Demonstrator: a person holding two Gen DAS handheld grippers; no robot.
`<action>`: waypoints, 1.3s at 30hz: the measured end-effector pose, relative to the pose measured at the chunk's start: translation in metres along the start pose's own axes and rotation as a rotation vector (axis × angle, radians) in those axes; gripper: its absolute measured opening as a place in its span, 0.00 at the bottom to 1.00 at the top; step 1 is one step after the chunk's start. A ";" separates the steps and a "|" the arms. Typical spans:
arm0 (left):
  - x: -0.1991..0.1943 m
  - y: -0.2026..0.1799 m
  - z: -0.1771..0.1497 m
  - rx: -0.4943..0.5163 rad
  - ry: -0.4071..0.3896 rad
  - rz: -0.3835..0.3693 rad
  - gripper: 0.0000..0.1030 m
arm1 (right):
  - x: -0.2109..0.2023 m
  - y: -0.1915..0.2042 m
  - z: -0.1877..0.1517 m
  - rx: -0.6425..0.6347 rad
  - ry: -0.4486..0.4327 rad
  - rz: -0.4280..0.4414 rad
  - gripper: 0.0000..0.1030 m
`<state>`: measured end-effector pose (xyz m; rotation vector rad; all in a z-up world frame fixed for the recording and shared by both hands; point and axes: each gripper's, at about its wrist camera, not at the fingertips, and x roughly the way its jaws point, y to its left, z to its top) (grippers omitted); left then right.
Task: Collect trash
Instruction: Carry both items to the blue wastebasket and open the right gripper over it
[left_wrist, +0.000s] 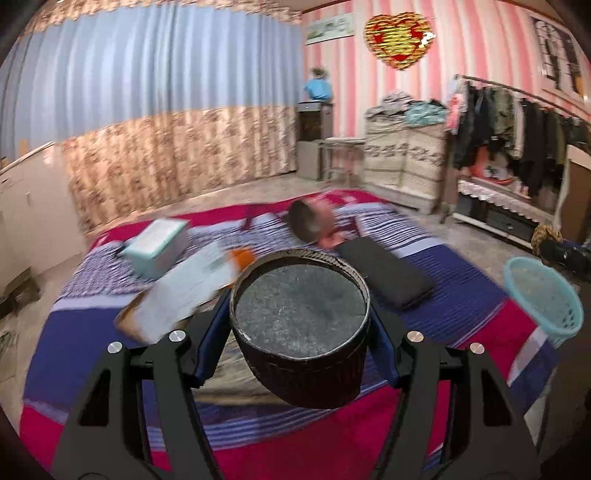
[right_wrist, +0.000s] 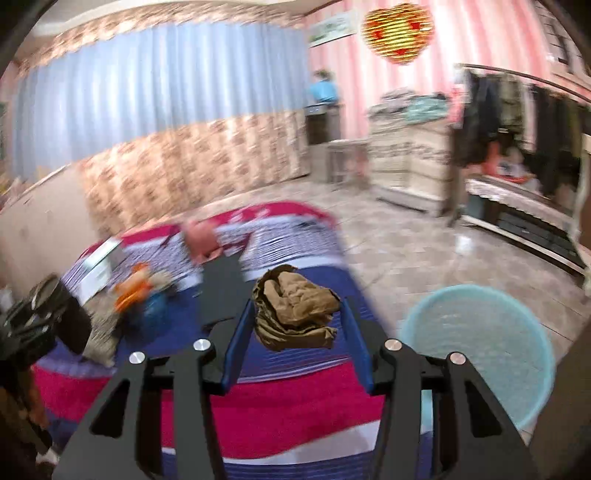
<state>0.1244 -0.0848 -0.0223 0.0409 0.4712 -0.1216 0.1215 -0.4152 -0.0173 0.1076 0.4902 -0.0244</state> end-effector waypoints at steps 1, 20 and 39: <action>0.000 -0.013 0.006 0.008 -0.013 -0.019 0.63 | -0.001 -0.013 0.005 0.009 -0.003 -0.028 0.47; 0.060 -0.206 0.039 0.150 0.012 -0.303 0.63 | -0.004 -0.169 -0.028 0.235 0.036 -0.303 0.47; 0.107 -0.360 0.026 0.373 0.065 -0.484 0.64 | -0.003 -0.226 -0.046 0.413 0.004 -0.385 0.18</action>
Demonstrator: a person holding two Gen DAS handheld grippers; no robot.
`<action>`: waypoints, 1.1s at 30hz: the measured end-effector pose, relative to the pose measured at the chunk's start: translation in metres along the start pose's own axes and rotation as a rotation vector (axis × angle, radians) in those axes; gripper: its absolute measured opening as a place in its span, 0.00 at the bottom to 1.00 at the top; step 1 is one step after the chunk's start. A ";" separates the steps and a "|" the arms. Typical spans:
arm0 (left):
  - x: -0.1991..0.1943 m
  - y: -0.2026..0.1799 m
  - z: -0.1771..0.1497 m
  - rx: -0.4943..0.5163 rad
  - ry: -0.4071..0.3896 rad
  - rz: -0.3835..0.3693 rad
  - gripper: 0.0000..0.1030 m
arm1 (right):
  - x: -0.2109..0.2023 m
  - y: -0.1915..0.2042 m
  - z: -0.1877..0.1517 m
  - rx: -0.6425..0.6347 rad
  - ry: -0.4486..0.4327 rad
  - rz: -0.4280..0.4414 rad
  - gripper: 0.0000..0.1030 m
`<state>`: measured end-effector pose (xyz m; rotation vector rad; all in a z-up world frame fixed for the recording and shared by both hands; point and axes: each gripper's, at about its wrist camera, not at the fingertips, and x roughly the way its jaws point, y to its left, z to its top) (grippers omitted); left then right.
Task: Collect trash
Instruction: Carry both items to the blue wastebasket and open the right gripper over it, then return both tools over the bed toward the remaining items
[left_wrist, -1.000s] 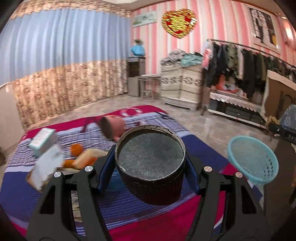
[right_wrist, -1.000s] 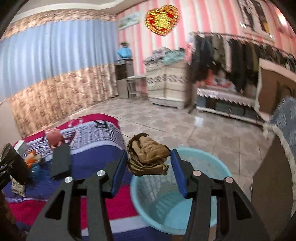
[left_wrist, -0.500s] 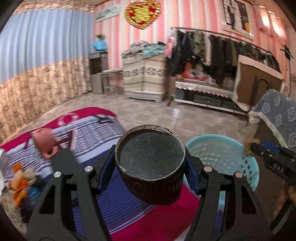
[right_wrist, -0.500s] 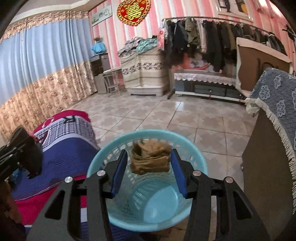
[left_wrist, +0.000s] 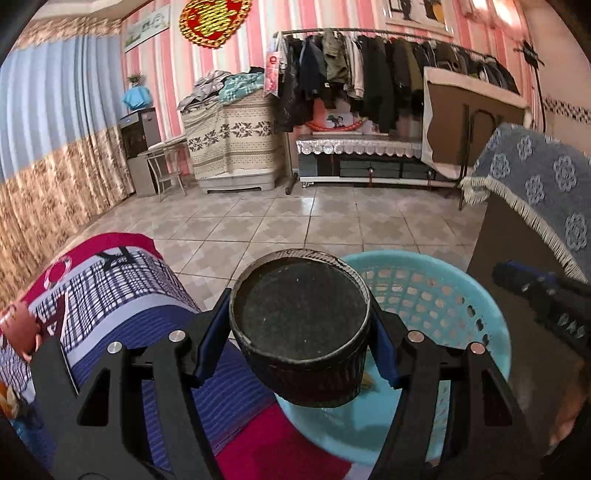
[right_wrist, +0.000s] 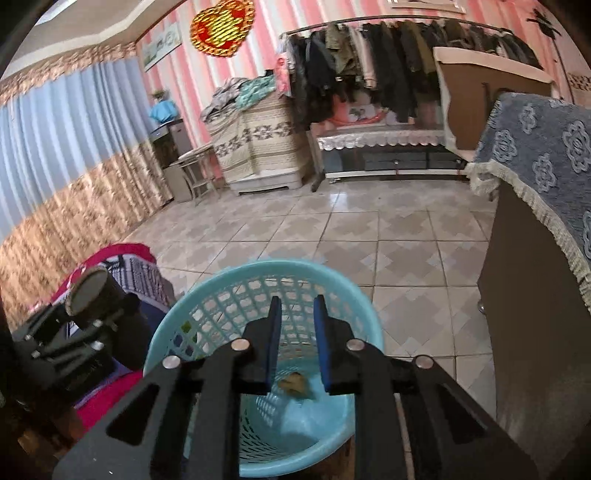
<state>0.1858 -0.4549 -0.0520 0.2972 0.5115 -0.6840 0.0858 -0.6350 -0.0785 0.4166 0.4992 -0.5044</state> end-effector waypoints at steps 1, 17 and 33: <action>0.004 -0.001 0.000 0.002 0.008 -0.005 0.64 | 0.000 -0.001 0.000 0.007 -0.001 -0.003 0.18; -0.026 0.060 -0.002 -0.125 -0.022 0.111 0.95 | -0.001 0.013 0.002 -0.001 -0.012 -0.031 0.74; -0.136 0.167 -0.059 -0.275 -0.060 0.360 0.95 | -0.016 0.103 -0.013 -0.184 -0.031 0.070 0.94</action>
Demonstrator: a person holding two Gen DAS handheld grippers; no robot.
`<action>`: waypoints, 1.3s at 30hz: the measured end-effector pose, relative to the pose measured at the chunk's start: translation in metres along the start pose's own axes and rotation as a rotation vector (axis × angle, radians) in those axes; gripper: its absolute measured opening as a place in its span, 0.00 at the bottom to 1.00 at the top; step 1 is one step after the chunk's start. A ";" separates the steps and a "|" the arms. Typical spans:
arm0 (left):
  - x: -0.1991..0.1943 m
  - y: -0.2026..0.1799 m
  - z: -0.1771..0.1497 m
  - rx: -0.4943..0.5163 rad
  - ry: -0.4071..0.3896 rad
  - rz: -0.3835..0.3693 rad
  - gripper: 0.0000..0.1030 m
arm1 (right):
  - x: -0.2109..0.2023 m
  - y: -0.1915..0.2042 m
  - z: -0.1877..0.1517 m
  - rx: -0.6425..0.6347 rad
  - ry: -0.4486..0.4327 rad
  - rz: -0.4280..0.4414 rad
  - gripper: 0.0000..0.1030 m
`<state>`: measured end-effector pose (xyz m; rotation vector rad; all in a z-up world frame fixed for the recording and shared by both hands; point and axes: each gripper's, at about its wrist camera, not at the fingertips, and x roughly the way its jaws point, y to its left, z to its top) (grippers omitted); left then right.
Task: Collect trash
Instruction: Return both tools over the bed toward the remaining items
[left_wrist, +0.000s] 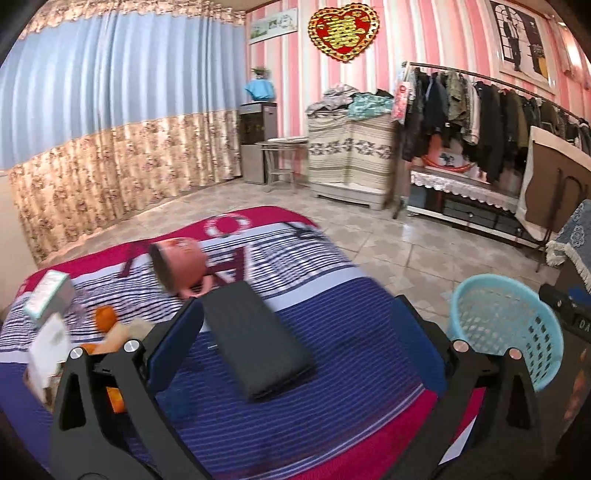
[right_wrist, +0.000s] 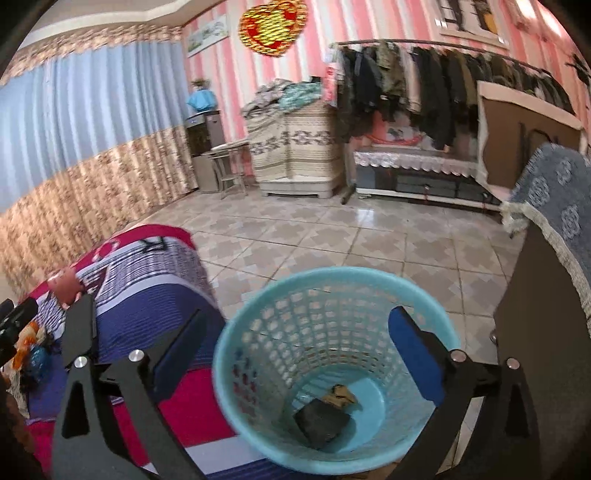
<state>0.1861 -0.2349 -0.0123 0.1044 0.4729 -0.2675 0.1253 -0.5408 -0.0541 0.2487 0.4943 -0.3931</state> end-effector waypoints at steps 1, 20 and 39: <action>-0.005 0.007 -0.003 0.002 -0.003 0.019 0.95 | 0.000 0.008 -0.001 -0.017 0.002 0.011 0.94; -0.084 0.141 -0.058 -0.123 0.034 0.168 0.95 | -0.025 0.106 -0.022 -0.088 0.024 0.207 0.95; -0.097 0.238 -0.109 -0.260 0.103 0.357 0.95 | -0.032 0.175 -0.050 -0.247 0.037 0.284 0.95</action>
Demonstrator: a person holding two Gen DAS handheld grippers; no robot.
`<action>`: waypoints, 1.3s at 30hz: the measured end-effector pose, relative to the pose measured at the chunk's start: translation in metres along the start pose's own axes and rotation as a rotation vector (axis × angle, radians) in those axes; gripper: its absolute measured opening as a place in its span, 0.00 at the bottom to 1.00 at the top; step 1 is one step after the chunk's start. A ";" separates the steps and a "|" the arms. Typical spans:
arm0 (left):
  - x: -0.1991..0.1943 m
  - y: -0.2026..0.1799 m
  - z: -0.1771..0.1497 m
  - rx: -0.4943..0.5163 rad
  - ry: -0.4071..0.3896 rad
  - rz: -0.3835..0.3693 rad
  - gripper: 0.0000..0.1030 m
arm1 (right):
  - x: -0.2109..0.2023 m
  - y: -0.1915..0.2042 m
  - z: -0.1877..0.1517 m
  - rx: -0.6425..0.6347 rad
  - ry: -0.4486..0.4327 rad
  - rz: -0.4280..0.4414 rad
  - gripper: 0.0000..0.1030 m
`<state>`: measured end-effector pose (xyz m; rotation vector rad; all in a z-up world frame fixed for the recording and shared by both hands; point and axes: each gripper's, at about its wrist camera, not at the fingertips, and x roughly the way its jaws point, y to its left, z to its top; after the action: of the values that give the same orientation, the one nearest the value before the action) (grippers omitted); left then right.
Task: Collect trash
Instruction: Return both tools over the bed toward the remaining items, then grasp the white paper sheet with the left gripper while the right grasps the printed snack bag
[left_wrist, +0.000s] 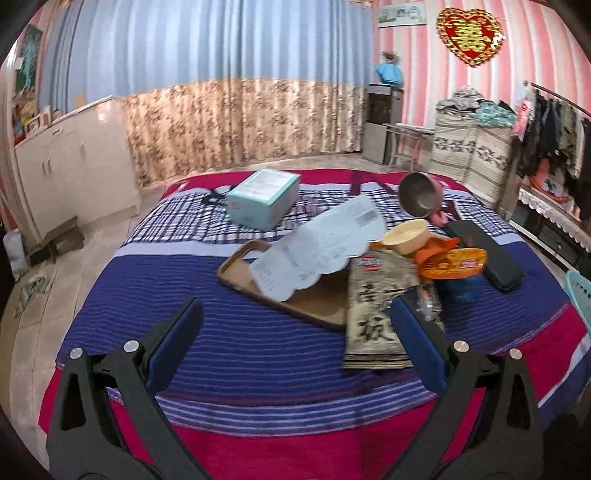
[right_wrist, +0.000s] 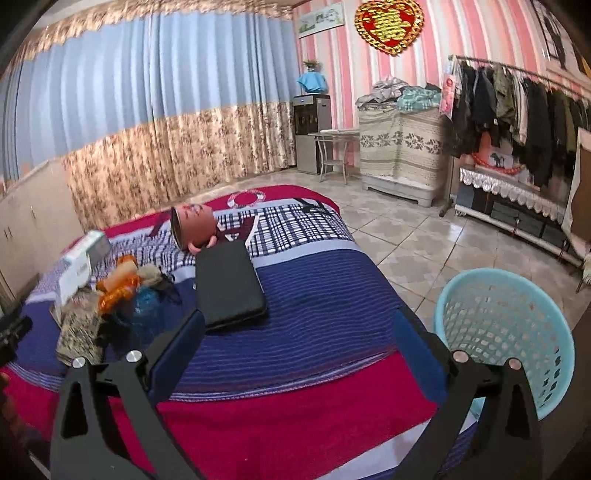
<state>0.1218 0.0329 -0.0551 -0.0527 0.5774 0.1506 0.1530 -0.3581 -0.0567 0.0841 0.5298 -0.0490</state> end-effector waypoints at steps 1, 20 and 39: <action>0.002 0.005 -0.001 -0.006 0.001 0.007 0.95 | 0.000 0.003 0.000 -0.011 -0.003 -0.003 0.95; 0.023 0.037 -0.010 -0.013 0.054 0.062 0.95 | 0.020 0.079 0.003 -0.170 0.022 0.149 0.95; 0.104 0.013 0.027 0.144 0.206 -0.115 0.95 | 0.040 0.069 0.003 -0.115 0.091 0.155 0.95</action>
<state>0.2204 0.0619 -0.0894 0.0389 0.7876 -0.0088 0.1939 -0.2906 -0.0702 0.0151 0.6142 0.1371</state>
